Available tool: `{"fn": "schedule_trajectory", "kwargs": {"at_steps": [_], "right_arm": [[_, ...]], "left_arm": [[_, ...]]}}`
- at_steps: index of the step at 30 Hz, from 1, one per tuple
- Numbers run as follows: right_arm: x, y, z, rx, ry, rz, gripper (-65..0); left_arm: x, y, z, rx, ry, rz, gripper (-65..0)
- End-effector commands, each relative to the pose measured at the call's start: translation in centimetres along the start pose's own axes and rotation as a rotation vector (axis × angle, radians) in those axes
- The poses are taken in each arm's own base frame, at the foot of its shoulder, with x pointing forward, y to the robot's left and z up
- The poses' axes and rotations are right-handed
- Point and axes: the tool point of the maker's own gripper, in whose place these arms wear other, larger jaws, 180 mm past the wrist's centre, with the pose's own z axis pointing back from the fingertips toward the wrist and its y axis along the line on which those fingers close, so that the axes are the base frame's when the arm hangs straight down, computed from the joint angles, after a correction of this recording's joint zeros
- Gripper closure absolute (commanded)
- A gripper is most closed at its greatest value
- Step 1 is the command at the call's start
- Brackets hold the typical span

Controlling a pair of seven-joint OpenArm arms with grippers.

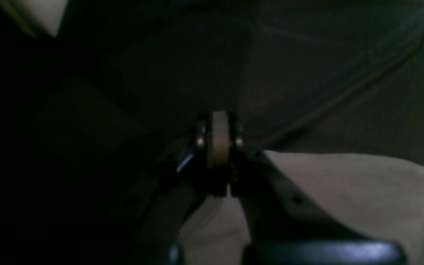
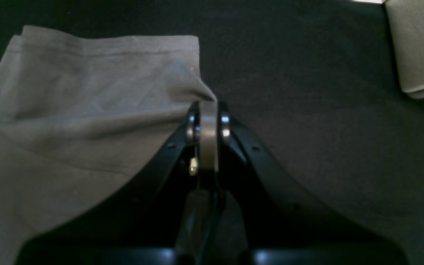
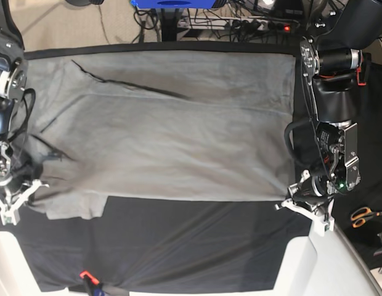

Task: Fold the T-shirt properly
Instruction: 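Press the folded side flat with the left gripper, then pinch the shirt's side edge with the right gripper and fold it inward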

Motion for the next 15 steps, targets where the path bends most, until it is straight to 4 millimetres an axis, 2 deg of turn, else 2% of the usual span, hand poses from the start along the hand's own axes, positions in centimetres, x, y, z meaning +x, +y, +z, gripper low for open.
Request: {"fn": "schedule_trajectory", "kwargs": {"at_steps": [1,5,11,15], "right_arm": [[3.2,-1.6,0.2,-0.028,-0.084,0.006,0.0],[2.9,-1.6,0.2,-0.032,-0.066,0.061,0.0],[2.7,-1.5,0.2,-0.035,-0.058,0.155,0.0],[2.3,-1.8,0.2,-0.041,-0.032,0.158,0.0]], "left_arm": [[3.1,-0.2,0.6,-0.004,-0.076,-0.006,0.0],[2.4,0.0,0.6,-0.001,-0.064,-0.005,0.0],[2.8,-0.7,1.7,-0.012,-0.104,-0.048,0.0],[1.5,-0.4,1.9,-0.006,-0.090,-0.057,0.0]]}}
